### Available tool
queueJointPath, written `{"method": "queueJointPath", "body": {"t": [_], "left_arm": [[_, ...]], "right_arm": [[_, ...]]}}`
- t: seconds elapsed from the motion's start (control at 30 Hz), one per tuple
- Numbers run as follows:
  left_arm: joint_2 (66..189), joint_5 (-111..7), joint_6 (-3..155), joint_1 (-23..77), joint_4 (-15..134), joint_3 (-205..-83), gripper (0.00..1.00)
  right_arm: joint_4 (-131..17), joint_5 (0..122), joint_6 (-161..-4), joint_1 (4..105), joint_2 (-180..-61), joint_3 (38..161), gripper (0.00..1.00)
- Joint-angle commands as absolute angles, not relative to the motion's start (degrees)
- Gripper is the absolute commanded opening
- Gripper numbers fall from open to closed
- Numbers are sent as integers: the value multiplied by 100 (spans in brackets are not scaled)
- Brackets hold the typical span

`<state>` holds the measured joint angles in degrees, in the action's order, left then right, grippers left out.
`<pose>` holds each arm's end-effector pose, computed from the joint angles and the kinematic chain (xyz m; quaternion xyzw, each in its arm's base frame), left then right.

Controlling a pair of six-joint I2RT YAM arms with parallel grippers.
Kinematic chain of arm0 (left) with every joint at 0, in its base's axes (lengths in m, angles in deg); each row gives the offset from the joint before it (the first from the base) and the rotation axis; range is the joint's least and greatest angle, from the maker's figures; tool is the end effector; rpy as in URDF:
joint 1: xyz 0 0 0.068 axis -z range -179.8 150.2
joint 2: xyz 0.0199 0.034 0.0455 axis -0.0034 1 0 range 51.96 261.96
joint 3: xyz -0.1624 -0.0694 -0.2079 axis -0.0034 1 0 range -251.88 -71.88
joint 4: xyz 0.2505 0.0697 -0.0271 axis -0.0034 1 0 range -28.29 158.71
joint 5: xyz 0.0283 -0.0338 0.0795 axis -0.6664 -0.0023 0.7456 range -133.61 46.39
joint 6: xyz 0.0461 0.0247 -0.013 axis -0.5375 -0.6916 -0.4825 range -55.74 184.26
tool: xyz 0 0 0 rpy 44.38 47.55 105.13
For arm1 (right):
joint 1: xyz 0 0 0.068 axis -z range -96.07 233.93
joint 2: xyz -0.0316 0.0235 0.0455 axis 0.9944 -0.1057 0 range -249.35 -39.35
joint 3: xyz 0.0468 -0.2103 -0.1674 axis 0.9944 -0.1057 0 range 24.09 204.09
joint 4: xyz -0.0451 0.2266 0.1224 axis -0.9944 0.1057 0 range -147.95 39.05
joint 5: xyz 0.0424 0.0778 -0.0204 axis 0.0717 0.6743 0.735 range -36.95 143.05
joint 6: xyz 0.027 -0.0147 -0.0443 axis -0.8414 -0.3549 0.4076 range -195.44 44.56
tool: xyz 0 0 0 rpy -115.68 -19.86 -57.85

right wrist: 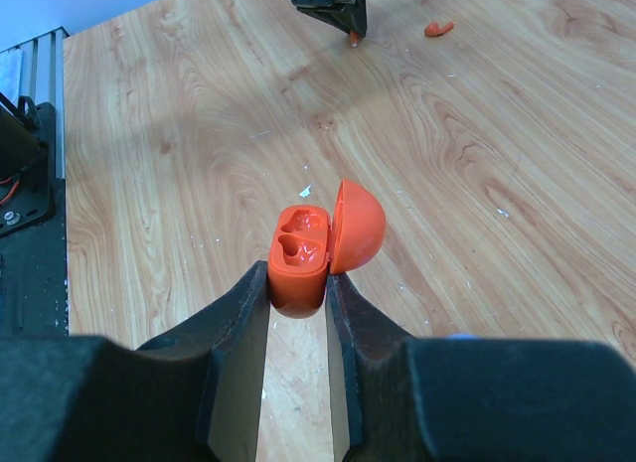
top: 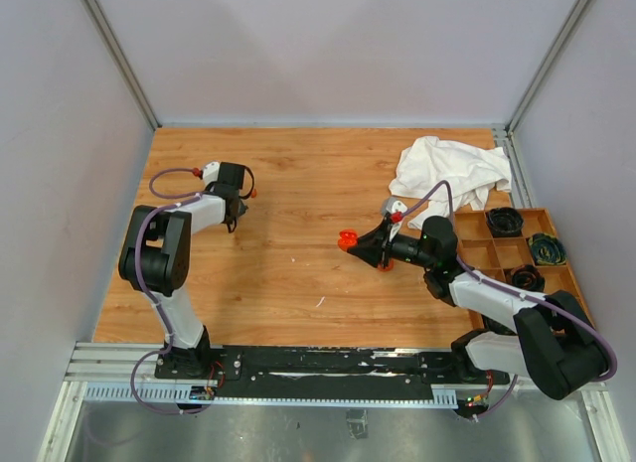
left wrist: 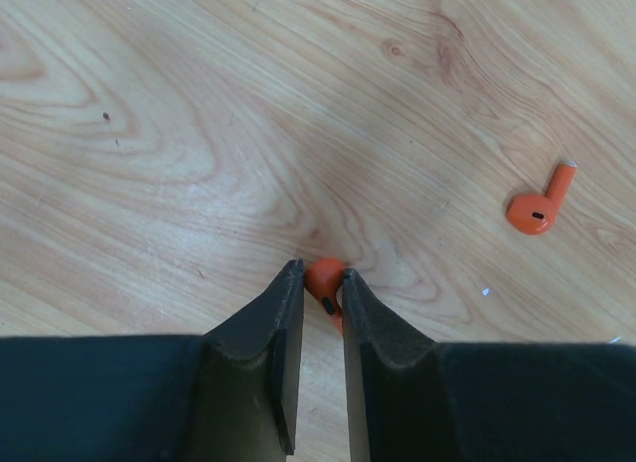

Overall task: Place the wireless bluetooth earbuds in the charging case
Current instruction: Pick up the earbud from the center of the board.

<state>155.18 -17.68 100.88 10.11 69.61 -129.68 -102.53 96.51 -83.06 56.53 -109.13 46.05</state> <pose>0.3557 -0.0463 0.1531 -0.2823 0.8837 0.0745 0.3658 0.1995 0.1310 0.2143 -0.3665 0.6214 0.4486 0.5275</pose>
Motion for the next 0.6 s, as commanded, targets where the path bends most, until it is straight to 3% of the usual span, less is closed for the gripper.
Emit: {"method": "queueJointPath", "body": {"t": [0.0, 0.3, 0.57], "left_arm": [[15398, -1967, 9897, 975, 7102, -12897, 22], [14926, -2739, 9404, 1051, 6992, -12597, 15], [14053, -2951, 8632, 1740, 6054, -11933, 14]], "right_arm": [[-10234, 9620, -8185, 5572, -10832, 4748, 1], [-10169, 9564, -8135, 5550, -10773, 4738, 1], [-10211, 9517, -8098, 5501, -10846, 4732, 1]]}}
